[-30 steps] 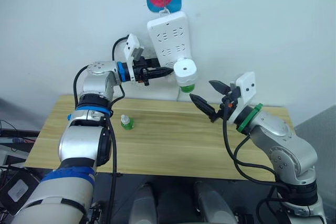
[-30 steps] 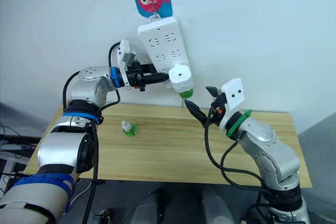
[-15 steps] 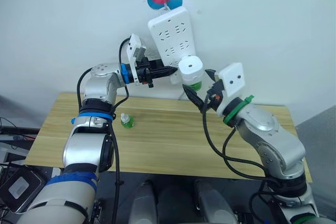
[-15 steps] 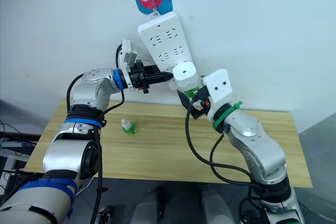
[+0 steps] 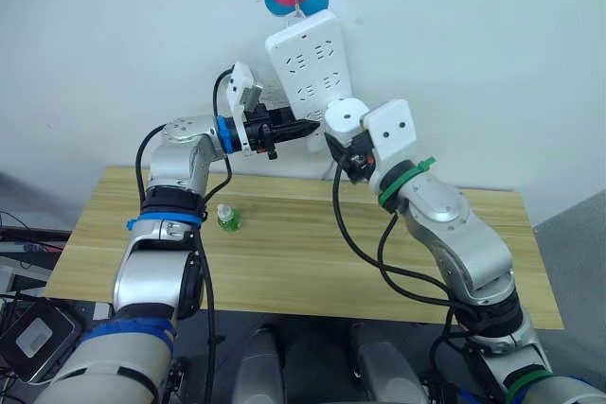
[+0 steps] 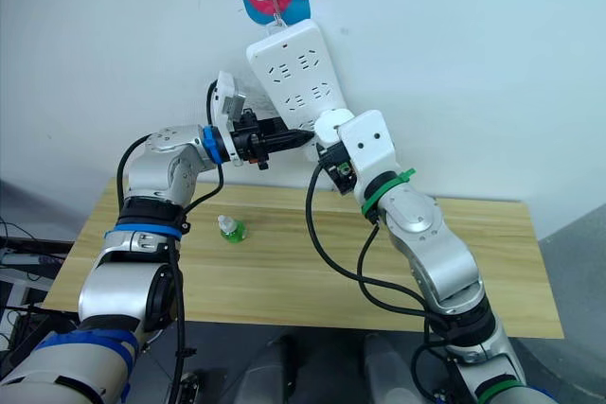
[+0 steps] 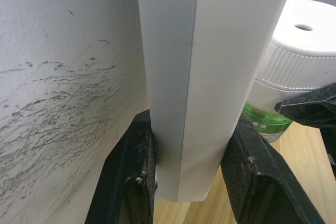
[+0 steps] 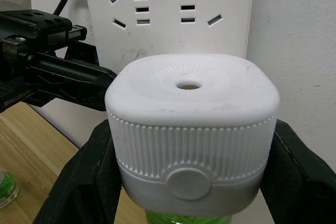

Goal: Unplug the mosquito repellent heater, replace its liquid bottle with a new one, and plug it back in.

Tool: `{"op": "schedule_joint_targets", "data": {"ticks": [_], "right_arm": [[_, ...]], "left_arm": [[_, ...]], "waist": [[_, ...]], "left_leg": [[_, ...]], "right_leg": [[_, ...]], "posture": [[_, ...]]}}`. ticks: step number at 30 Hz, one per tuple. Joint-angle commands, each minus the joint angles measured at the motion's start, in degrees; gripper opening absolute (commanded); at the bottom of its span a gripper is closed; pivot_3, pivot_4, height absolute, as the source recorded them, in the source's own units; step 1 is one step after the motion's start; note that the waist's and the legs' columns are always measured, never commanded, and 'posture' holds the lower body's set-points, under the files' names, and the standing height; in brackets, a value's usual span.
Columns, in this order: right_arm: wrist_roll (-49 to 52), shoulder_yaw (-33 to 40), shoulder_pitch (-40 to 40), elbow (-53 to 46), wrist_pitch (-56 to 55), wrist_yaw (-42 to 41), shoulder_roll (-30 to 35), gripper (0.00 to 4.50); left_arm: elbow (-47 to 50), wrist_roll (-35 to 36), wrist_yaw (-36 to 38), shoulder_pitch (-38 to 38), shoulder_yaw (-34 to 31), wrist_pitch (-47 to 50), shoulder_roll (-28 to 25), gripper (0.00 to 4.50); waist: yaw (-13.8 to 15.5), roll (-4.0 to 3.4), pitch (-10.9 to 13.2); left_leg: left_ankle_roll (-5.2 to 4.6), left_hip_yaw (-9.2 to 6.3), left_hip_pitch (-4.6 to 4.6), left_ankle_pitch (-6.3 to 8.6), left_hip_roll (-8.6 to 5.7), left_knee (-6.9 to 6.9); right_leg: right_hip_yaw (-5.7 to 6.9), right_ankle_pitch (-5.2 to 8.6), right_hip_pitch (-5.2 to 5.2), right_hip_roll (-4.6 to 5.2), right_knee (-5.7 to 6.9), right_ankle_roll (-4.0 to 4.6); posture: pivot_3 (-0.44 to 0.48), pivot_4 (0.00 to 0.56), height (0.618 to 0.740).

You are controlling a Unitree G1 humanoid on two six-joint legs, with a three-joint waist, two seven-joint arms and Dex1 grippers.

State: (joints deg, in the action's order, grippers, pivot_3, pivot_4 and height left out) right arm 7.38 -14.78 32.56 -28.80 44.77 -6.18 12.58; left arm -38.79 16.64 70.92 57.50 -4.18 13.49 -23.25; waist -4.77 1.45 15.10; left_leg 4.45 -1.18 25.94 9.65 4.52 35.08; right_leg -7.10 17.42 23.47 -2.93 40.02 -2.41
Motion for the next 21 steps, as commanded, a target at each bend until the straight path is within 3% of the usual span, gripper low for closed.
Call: {"op": "schedule_joint_targets", "data": {"ticks": [1,11,15,21], "right_arm": [[-0.97,1.60,-0.36,-3.05,-1.85,-0.97,0.49,3.01],[0.43,4.27,-5.69,-14.81,2.50,-3.28,3.03,3.01],[1.59,6.31,-7.07,-14.09,1.79,-2.24,0.26,3.01],[7.75,15.07,-11.39,-10.60,0.19,-1.75,-7.79,3.01]], "left_arm": [[1.11,0.57,-1.16,-0.33,-0.62,-0.24,-0.76,1.31],[-1.64,0.09,-6.00,0.09,-1.95,-2.48,-2.16,1.31],[0.25,1.11,-6.50,-1.53,-2.41,-1.53,-2.83,2.59],[9.50,2.12,-12.05,-10.05,-4.79,2.10,-5.22,4.36]], "waist": [[0.00,0.00,0.00],[-0.11,-0.07,0.13],[-0.45,-0.07,0.14],[-0.06,-0.07,0.14]], "left_leg": [[0.00,0.00,0.00,0.00,0.00,0.00],[0.03,-0.09,0.02,-0.03,-0.03,-0.01],[0.05,-0.09,-0.04,-0.36,-0.02,-0.01],[0.07,-0.14,0.00,-0.40,-0.02,-0.12]], "right_leg": [[0.00,0.00,0.00,0.00,0.00,0.00],[0.07,0.06,0.00,0.02,0.04,-0.01],[0.04,0.07,-0.01,0.00,0.07,-0.06],[0.12,0.04,-0.01,0.04,0.07,-0.07]], "posture": [[-0.104,0.290,0.740],[-0.106,0.290,0.740],[-0.102,0.286,0.740],[-0.082,0.280,0.740]]}}
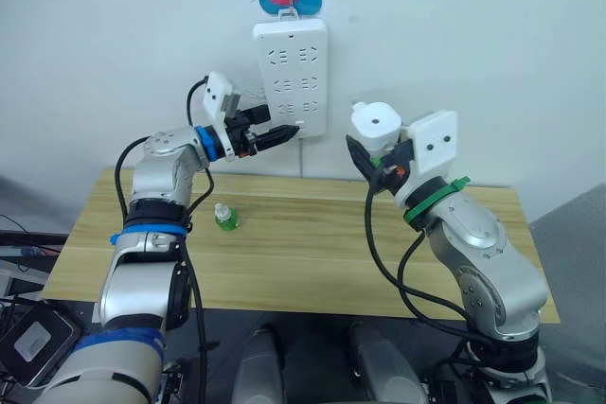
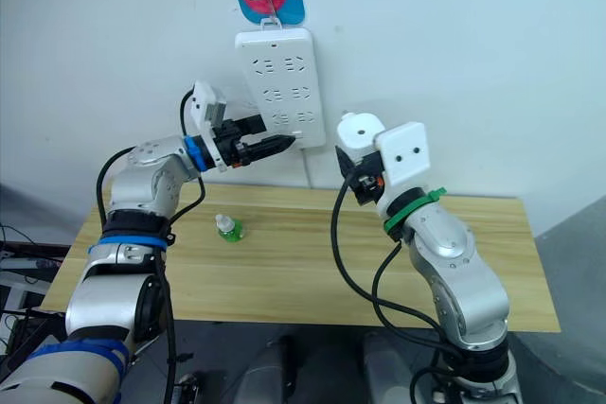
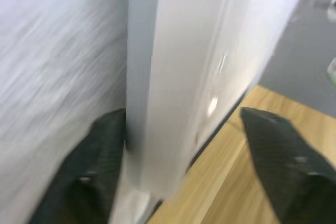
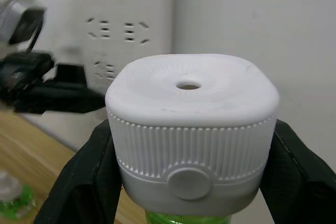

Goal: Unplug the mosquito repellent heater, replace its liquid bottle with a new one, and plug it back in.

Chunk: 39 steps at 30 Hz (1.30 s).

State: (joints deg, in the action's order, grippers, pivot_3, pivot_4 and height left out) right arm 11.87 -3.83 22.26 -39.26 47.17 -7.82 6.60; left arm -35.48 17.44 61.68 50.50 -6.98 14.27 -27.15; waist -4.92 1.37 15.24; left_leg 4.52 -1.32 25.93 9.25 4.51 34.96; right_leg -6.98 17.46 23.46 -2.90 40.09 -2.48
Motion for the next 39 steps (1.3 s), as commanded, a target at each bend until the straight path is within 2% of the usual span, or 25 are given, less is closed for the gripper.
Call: {"op": "schedule_joint_targets", "data": {"ticks": [1,5,9,12,15,19,24,29,39], "right_arm": [[4.28,5.21,-1.47,0.39,-2.37,-0.12,-2.69,3.01],[12.61,13.23,-1.31,4.43,0.30,0.98,-8.31,3.01],[22.02,22.44,0.35,8.75,3.20,4.19,-12.17,3.01],[31.15,29.60,2.31,12.69,3.42,7.52,-14.85,3.01],[38.51,33.78,3.53,16.72,3.15,10.02,-15.51,3.01],[47.53,35.05,3.80,19.51,3.72,12.51,-14.83,3.01],[58.24,34.08,3.60,18.62,3.07,17.47,-14.14,3.01],[63.42,30.30,1.82,16.96,3.12,19.76,-11.38,3.01],[68.66,25.73,0.42,16.56,-0.62,23.00,-6.97,3.01]], "left_arm": [[8.27,1.15,-3.85,-5.09,-2.07,1.51,-1.69,4.48],[19.08,0.77,-9.27,-15.54,-2.93,4.91,-3.05,4.48],[32.37,1.08,-11.15,-26.04,-1.90,4.56,-3.41,4.48],[43.36,4.04,-13.05,-30.42,0.88,6.36,0.23,4.48],[47.45,4.09,-14.70,-29.18,6.27,5.72,5.72,4.48],[44.28,0.58,-17.02,-25.76,12.96,0.64,13.48,4.48],[35.23,-3.28,-21.12,-21.21,16.12,-7.11,21.07,4.48],[30.93,-4.43,-22.01,-19.24,16.86,-10.82,23.75,4.48],[27.13,-4.51,-22.33,-17.62,16.82,-14.20,25.18,4.48]], "waist": [[0.14,0.00,0.00],[0.08,-0.01,0.00],[0.15,-0.01,0.00],[0.86,-0.01,0.00],[1.82,-0.01,0.00],[1.64,-0.01,0.00],[0.89,-0.04,-0.02],[0.12,-0.04,-0.02],[0.08,-0.04,-0.02]], "left_leg": [[0.01,-0.02,0.00,0.00,0.00,-0.02],[0.02,-0.06,0.00,0.01,0.02,-0.14],[0.04,-0.08,0.00,0.02,0.02,-0.18],[0.07,-0.07,0.01,0.00,-0.02,-0.16],[0.08,-0.06,0.02,0.00,-0.14,-0.11],[0.05,0.01,0.01,-0.02,-0.23,0.02],[0.03,-0.02,-0.01,-0.01,-0.22,-0.03],[0.02,-0.02,0.01,0.00,-0.22,-0.08],[0.01,-0.03,0.02,0.00,-0.25,-0.07]], "right_leg": [[0.04,-0.03,0.00,0.02,0.00,0.05],[0.10,-0.07,0.01,0.05,0.00,0.18],[0.13,-0.13,0.02,0.10,0.00,0.34],[0.13,-0.13,-0.01,0.17,-0.01,0.33],[0.10,-0.03,-0.05,0.20,-0.06,0.12],[-0.03,-0.10,-0.14,0.21,-0.14,-0.05],[-0.03,-0.12,-0.12,0.14,-0.11,-0.03],[-0.06,-0.11,-0.12,0.12,-0.13,-0.04],[-0.06,-0.08,-0.12,0.12,-0.12,-0.10]], "posture": [[-0.077,0.277,0.740],[-0.064,0.266,0.740],[-0.055,0.258,0.740],[-0.043,0.253,0.740],[-0.032,0.243,0.740],[-0.034,0.240,0.740],[-0.057,0.240,0.740],[-0.074,0.244,0.740],[-0.082,0.249,0.740]]}}
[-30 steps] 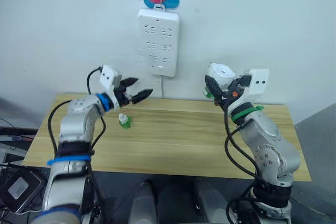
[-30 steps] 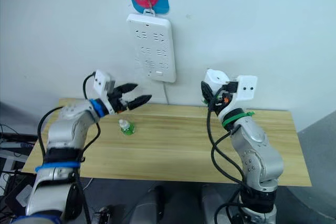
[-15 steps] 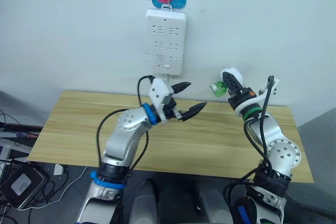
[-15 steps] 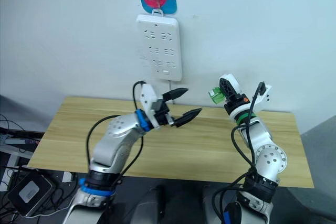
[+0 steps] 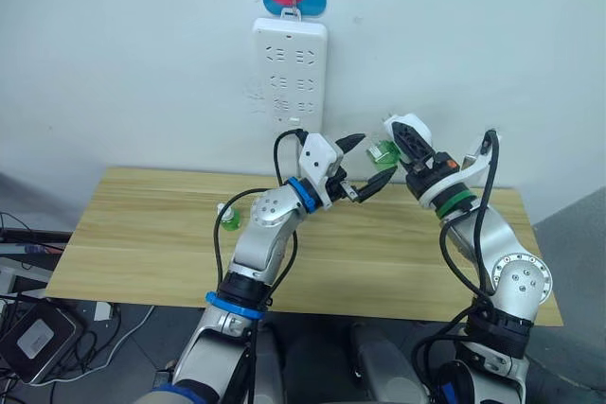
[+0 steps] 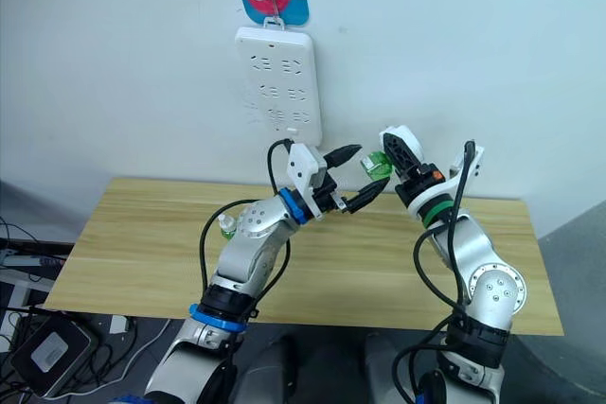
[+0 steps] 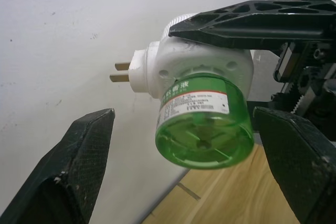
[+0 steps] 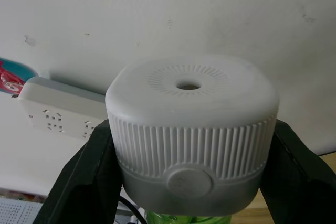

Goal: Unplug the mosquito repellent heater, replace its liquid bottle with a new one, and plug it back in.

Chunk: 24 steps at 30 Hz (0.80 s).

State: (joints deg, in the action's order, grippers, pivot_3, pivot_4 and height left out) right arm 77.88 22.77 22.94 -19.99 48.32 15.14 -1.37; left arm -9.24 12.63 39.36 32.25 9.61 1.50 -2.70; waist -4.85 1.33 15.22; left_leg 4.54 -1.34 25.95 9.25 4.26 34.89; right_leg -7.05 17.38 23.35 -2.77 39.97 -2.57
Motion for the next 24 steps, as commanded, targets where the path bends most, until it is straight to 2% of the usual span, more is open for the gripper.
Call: {"op": "schedule_joint_targets", "data": {"ticks": [1,4,5,8,12,18,19,21,22,24], "right_arm": [[3.03,-1.22,-0.40,-2.68,-2.13,0.18,1.37,3.01],[4.00,-2.20,-0.92,-2.59,-3.09,0.25,2.37,3.01],[4.23,-2.50,-1.11,-2.53,-3.43,0.23,2.71,3.01],[4.48,-3.35,-1.64,-2.29,-4.21,-0.16,3.86,3.01],[4.58,-4.41,-2.28,-2.06,-5.32,-0.56,4.82,3.01],[5.51,-6.01,-2.17,-2.17,-6.42,-0.01,5.17,3.01],[5.93,-6.22,-2.09,-2.14,-6.47,0.00,5.19,3.76],[7.32,-6.77,-2.14,-2.19,-6.02,-0.04,5.84,4.36],[8.45,-7.03,-2.06,-1.84,-5.32,-0.17,6.66,4.50],[12.41,-7.55,-1.46,0.15,-1.45,-1.18,10.75,4.50]], "left_arm": [[0.95,0.35,0.00,0.58,0.32,-1.43,0.87,4.48],[0.82,0.36,-0.12,0.68,0.60,-1.63,1.51,4.48],[0.74,0.33,-0.16,0.75,0.58,-1.76,1.65,4.30],[0.62,0.38,-0.36,0.95,0.30,-1.90,2.01,3.58],[0.70,0.36,-0.22,0.74,0.30,-1.85,1.97,2.32],[0.98,0.61,-0.41,0.58,0.11,-1.44,1.61,2.23],[0.95,0.67,-0.35,0.62,0.02,-1.42,1.45,2.23],[1.22,0.75,0.03,0.75,-0.26,-1.18,0.56,2.23],[1.11,0.66,0.48,1.00,-0.39,-1.13,-0.22,2.23],[0.82,0.46,3.58,1.27,-0.09,-1.45,-3.29,2.23]], "waist": [[0.01,0.00,0.00],[0.02,0.00,0.00],[0.02,0.00,0.00],[0.02,0.00,0.00],[0.02,0.00,0.00],[0.02,0.00,0.00],[0.02,0.00,0.00],[0.00,0.00,0.00],[0.00,0.00,0.00],[0.07,0.00,0.00]], "left_leg": [[0.00,0.00,0.00,0.00,0.00,0.00],[0.00,-0.01,0.00,0.00,0.00,-0.01],[0.00,-0.01,0.00,0.00,0.00,-0.02],[0.00,-0.01,0.00,0.00,0.00,-0.01],[0.00,-0.01,0.00,0.00,0.00,0.00],[0.00,-0.02,0.00,0.00,0.00,0.00],[0.00,-0.02,0.00,0.00,0.00,0.00],[0.00,-0.02,0.00,0.00,0.00,-0.01],[0.00,-0.03,-0.01,0.00,0.00,0.00],[0.00,-0.04,0.00,0.00,0.00,0.00]], "right_leg": [[0.01,0.00,0.00,0.00,0.00,0.00],[0.02,0.00,0.00,0.00,0.00,0.00],[0.02,0.00,0.00,0.00,0.00,0.00],[0.01,0.00,0.00,0.00,0.00,0.00],[0.01,0.00,0.00,0.00,0.00,-0.01],[0.02,0.00,0.00,0.00,0.00,0.00],[0.01,0.00,0.00,0.00,0.00,0.00],[0.01,0.00,0.00,0.00,0.00,0.00],[0.02,0.00,0.00,0.00,0.02,0.00],[0.04,0.00,0.00,0.00,0.02,0.00]], "posture": [[-0.082,0.249,0.740],[-0.084,0.250,0.740],[-0.084,0.250,0.740],[-0.084,0.251,0.740],[-0.081,0.251,0.740],[-0.073,0.252,0.740],[-0.070,0.250,0.740],[-0.068,0.250,0.740],[-0.064,0.251,0.740],[-0.055,0.250,0.740]]}}
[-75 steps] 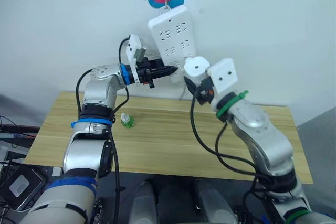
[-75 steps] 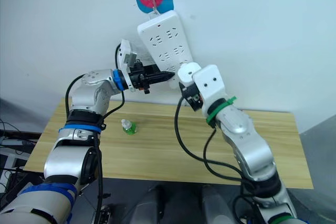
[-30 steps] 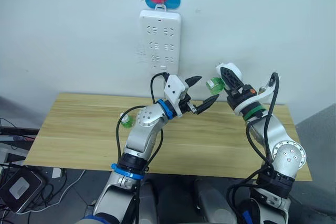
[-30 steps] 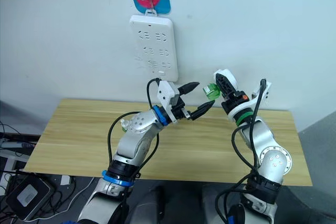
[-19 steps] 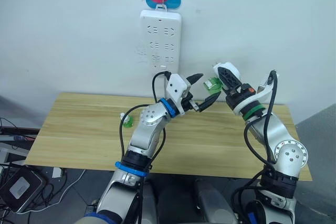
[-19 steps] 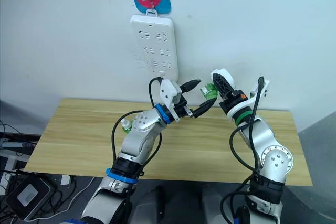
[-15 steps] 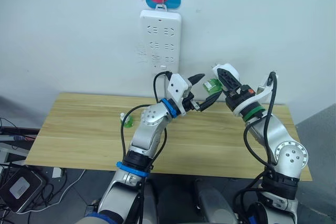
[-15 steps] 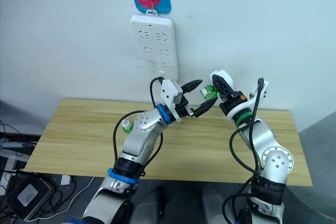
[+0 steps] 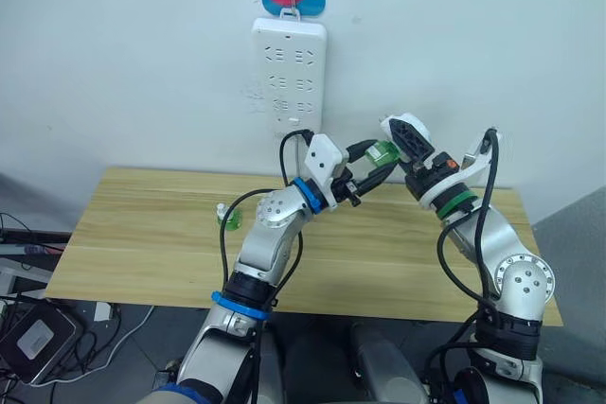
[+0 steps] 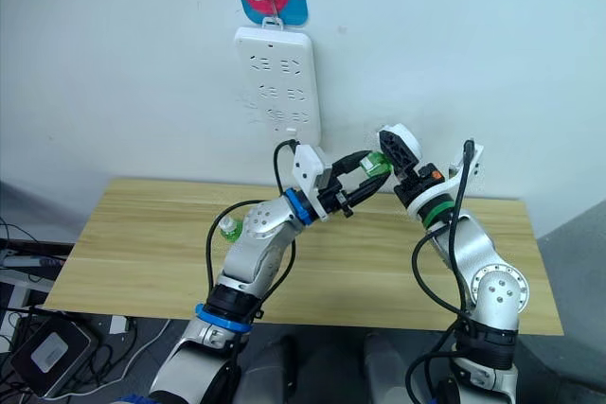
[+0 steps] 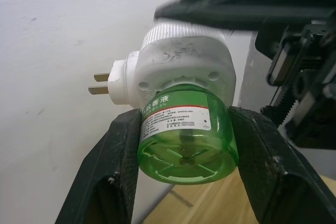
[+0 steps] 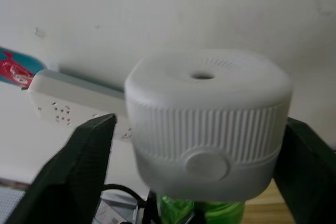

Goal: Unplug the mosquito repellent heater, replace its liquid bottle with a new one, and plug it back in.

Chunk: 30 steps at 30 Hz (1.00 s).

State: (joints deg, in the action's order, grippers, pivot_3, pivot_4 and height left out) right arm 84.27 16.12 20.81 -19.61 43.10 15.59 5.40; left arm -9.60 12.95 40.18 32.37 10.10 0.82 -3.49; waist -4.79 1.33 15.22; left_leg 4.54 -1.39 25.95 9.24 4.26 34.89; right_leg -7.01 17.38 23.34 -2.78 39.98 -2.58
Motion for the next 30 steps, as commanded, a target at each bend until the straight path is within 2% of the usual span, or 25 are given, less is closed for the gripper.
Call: {"op": "schedule_joint_targets", "data": {"ticks": [1,7,12,18,30], "right_arm": [[8.11,-1.13,1.18,1.42,6.24,-2.40,6.82,4.50],[22.11,-3.94,5.49,17.73,23.63,-13.17,25.06,4.50],[28.55,-9.96,9.51,27.33,34.43,-20.33,33.77,4.50],[25.17,-13.24,14.42,34.24,39.19,-25.78,35.89,4.50],[13.82,-12.05,17.75,37.60,41.78,-32.85,34.48,4.50]], "left_arm": [[1.00,0.19,4.81,1.10,-0.31,-1.09,-4.15,2.23],[0.97,1.11,17.15,-0.94,2.03,-2.96,-12.41,2.23],[0.15,-0.45,22.13,-1.90,4.08,-6.76,-15.16,2.23],[0.67,-2.48,23.84,-2.62,6.11,-10.36,-15.94,2.23],[1.67,-1.64,23.47,-2.97,5.97,-8.89,-14.89,2.23]], "waist": [[0.01,0.00,0.00],[0.13,0.00,0.00],[0.39,0.00,0.00],[0.51,0.00,0.00],[1.68,0.00,0.00]], "left_leg": [[0.00,0.02,0.01,0.00,-0.01,0.01],[-0.01,0.04,-0.01,0.00,-0.02,0.01],[-0.02,0.04,0.00,0.00,-0.02,0.00],[-0.02,0.02,0.00,0.00,-0.01,0.05],[-0.02,0.01,0.01,0.00,-0.01,0.06]], "right_leg": [[-0.02,0.00,-0.01,0.01,0.00,0.01],[-0.03,-0.03,-0.02,0.02,-0.01,0.05],[-0.02,-0.04,-0.02,0.02,-0.03,0.07],[-0.02,-0.03,-0.02,0.02,-0.02,0.06],[0.02,-0.03,-0.02,0.02,-0.02,0.06]], "posture": [[-0.049,0.248,0.740],[-0.027,0.242,0.740],[-0.008,0.238,0.740],[0.000,0.237,0.740],[0.006,0.230,0.740]]}}
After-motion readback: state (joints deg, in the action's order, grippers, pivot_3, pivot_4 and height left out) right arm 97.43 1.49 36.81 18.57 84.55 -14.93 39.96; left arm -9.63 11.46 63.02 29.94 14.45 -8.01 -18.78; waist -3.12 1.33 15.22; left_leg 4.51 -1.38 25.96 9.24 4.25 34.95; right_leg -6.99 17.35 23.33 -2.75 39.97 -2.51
